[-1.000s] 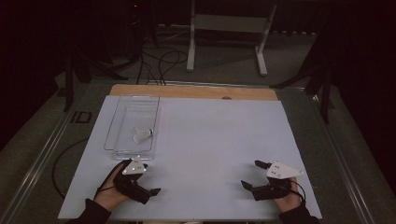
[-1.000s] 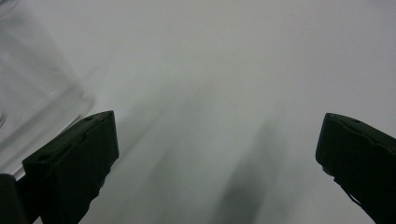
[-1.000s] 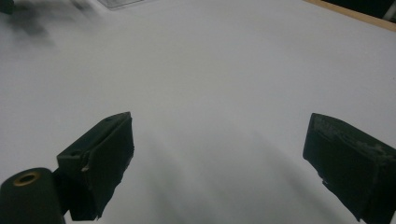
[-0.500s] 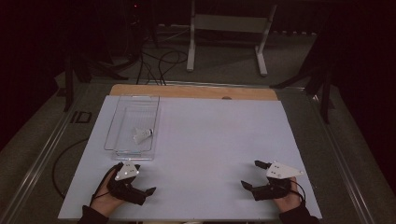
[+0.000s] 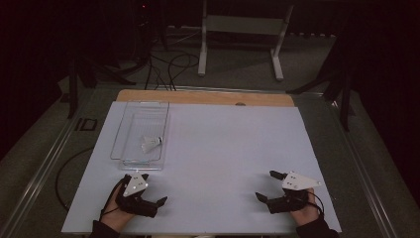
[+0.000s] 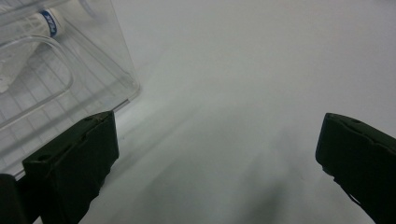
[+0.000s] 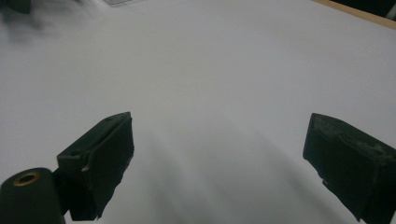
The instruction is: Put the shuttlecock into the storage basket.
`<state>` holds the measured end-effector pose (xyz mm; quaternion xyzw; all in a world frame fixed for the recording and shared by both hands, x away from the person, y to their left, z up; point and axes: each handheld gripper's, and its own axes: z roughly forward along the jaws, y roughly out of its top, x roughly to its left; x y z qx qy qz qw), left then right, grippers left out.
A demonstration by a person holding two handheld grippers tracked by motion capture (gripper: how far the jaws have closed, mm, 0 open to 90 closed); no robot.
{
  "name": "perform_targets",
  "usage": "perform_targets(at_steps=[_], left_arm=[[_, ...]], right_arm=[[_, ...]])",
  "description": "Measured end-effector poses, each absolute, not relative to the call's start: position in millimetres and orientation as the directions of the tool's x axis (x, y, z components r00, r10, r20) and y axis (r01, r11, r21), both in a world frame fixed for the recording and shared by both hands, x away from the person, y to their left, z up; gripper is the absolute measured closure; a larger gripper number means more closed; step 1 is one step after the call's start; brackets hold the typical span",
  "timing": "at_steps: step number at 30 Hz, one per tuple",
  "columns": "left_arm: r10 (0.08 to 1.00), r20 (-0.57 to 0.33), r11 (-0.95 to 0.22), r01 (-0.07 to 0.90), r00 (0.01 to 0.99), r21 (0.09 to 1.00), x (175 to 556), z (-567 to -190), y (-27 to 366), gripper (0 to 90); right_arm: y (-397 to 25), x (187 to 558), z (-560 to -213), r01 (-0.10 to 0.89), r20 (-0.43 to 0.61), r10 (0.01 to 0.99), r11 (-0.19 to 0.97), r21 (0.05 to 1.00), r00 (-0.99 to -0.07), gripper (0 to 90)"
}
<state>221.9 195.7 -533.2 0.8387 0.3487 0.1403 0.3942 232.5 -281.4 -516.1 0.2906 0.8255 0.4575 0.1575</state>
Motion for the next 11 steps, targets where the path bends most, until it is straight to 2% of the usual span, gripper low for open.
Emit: perform_targets(at_steps=[11], left_arm=[[0.698, -0.053, -0.439, 0.486, 0.714, 0.756, 221.9, -537.4, 192.5, 0.0]], right_arm=[[-281.8, 233.1, -517.0, 0.338, 0.008, 0.624, 0.411, 0.846, -0.781, 8.6]])
